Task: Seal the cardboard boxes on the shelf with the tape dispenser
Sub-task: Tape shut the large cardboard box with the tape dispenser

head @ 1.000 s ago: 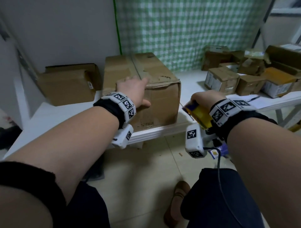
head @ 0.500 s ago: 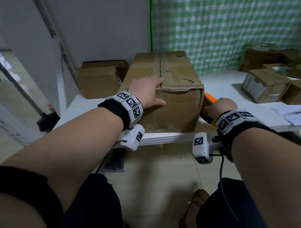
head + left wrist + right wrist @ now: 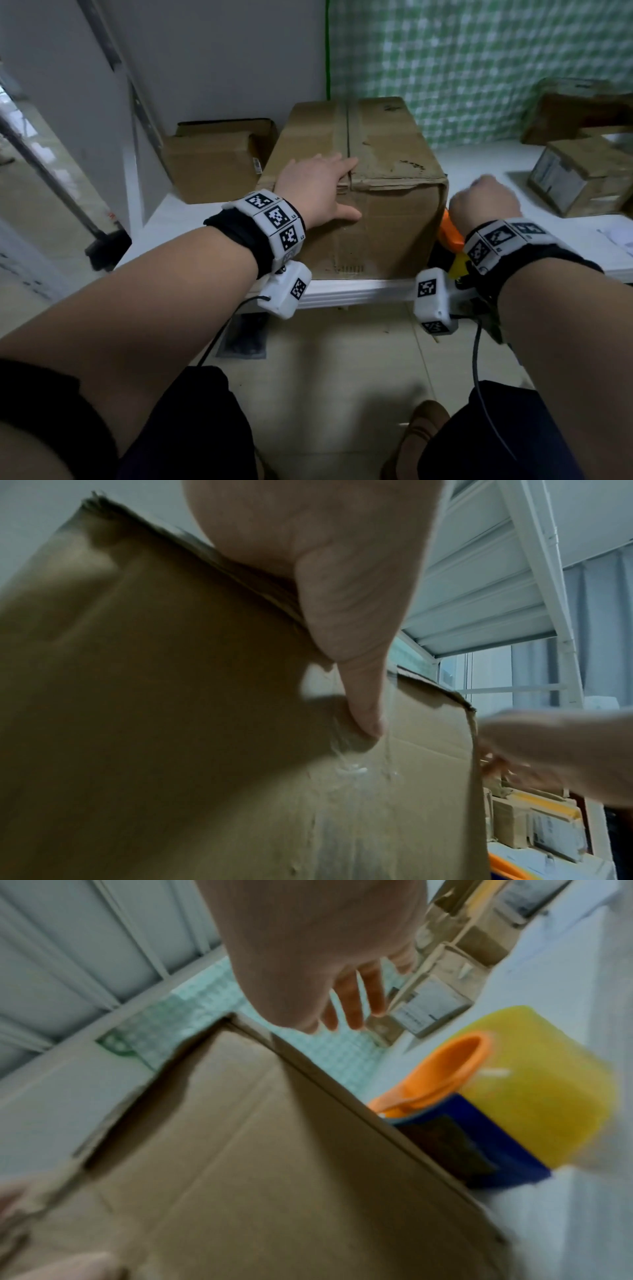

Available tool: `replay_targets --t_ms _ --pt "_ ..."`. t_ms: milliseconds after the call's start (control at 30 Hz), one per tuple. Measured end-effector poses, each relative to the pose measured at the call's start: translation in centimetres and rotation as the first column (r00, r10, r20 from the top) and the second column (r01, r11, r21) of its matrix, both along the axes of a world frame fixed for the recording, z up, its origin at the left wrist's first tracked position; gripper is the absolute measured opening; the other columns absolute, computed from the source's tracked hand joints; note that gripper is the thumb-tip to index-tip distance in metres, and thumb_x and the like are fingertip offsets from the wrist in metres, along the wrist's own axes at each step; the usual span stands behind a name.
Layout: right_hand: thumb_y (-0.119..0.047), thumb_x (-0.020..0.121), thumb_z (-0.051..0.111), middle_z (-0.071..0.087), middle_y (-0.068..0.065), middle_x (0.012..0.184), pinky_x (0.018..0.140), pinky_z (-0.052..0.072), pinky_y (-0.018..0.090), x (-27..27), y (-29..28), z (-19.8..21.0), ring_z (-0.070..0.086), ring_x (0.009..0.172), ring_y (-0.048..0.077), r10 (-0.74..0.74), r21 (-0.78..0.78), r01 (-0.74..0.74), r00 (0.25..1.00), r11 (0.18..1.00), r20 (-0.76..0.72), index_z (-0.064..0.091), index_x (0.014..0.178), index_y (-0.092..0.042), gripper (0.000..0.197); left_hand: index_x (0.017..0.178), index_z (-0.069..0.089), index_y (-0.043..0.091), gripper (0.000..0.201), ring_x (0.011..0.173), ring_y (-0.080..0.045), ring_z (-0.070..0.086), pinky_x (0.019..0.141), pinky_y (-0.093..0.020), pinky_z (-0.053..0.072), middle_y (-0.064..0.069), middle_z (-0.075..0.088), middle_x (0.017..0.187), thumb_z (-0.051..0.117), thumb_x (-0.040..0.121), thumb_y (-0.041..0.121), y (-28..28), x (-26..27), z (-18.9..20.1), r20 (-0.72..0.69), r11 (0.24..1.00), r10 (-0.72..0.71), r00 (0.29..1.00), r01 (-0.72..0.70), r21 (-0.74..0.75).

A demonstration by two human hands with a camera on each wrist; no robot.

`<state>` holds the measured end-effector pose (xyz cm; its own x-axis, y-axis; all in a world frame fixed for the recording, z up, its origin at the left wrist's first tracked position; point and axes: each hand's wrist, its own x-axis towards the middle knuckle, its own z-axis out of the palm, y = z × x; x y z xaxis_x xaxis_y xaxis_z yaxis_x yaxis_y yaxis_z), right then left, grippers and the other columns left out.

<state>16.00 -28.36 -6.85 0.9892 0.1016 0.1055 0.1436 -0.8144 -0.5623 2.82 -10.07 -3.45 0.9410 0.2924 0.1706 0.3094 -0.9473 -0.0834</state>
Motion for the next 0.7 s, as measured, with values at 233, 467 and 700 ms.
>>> replay_targets --t_ms 233,467,700 --pt "-0.084 0.077 0.025 0.049 0.01 0.14 0.107 0.033 0.045 -3.6 3.8 4.6 0.041 0.129 0.032 0.499 -0.212 -0.455 0.822 0.865 0.273 0.049 0.135 -0.022 0.088 0.145 0.032 0.031 0.076 0.127 -0.024 0.045 0.089 -0.038 0.044 0.001 0.039 0.148 0.041 0.082 0.072 0.0 0.2 0.8 0.02 1.0 -0.018 1.0 0.018 0.003" --pt "-0.081 0.079 0.029 0.045 0.002 0.144 0.1 0.035 0.047 -4.4 5.3 2.3 0.038 0.132 0.035 0.528 -0.486 -0.377 0.82 0.788 0.221 0.042 0.138 -0.033 0.078 0.149 0.024 0.024 0.087 0.14 -0.025 0.03 0.108 -0.037 0.031 -0.001 0.026 0.155 0.057 0.079 0.064 1.0 0.0 0.0 0.0 0.996 -0.086 0.996 0.086 -0.007" --pt "-0.082 0.066 0.052 0.042 -0.003 0.145 0.095 0.039 0.048 -4.8 5.3 2.4 0.037 0.133 0.032 0.525 -0.522 -0.369 0.83 0.769 0.187 0.036 0.14 -0.036 0.088 0.148 0.025 0.019 0.102 0.139 -0.026 0.031 0.108 -0.041 0.032 -0.002 0.028 0.154 0.073 0.067 0.057 0.2 -0.7 -0.1 -0.014 0.997 -0.075 0.997 0.075 0.008"
